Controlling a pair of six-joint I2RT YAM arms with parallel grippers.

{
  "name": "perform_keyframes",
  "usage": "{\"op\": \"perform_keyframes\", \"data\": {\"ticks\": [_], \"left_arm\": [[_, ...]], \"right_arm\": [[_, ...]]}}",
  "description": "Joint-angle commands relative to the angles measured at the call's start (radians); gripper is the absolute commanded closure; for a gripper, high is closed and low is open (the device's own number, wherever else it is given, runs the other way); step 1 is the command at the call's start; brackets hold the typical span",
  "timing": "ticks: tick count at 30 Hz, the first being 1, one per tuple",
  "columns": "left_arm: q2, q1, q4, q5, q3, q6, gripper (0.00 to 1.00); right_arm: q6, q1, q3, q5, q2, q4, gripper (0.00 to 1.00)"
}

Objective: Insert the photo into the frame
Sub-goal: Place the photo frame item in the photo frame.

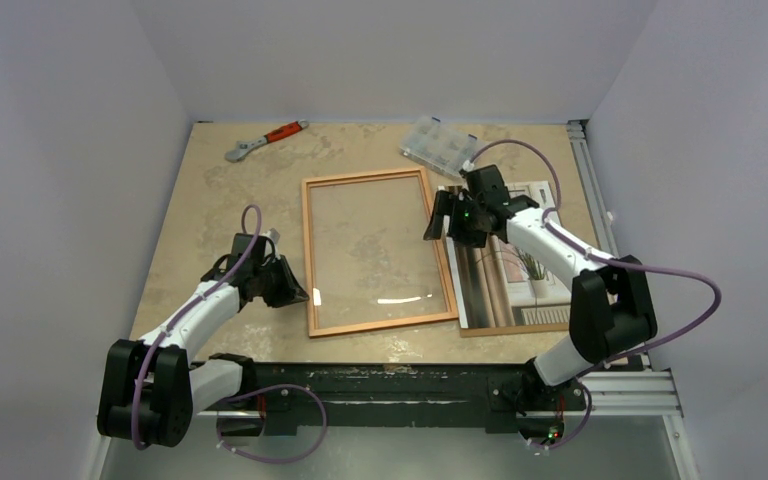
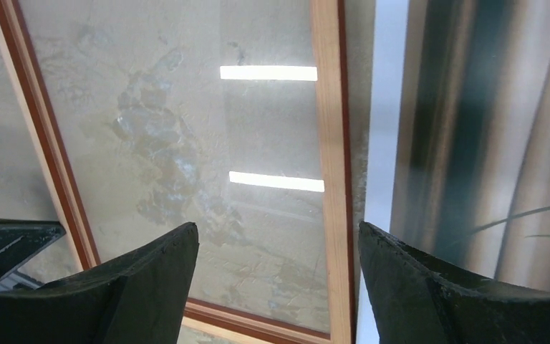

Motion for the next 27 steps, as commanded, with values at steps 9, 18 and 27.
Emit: {"op": "perform_keyframes", "data": {"ticks": [9,18,27], "left_arm": [[0.010,0.009,-0.019,-0.057,-0.006,0.045,0.74],[-0.020,0.008,-0.018,-0.008,0.016,0.045,0.40],[-0.158,0.008,-0.163,0.009,0.172,0.029,0.11]], "right_arm": [[-0.030,-0.062,-0.087,-0.065,0.029,0.040,0.30],[-0.027,-0.047,-0.165,-0.128,0.060,0.079,0.39],[-0.004,-0.004,-0.216,-0.181,0.049,0.113,0.41]]}}
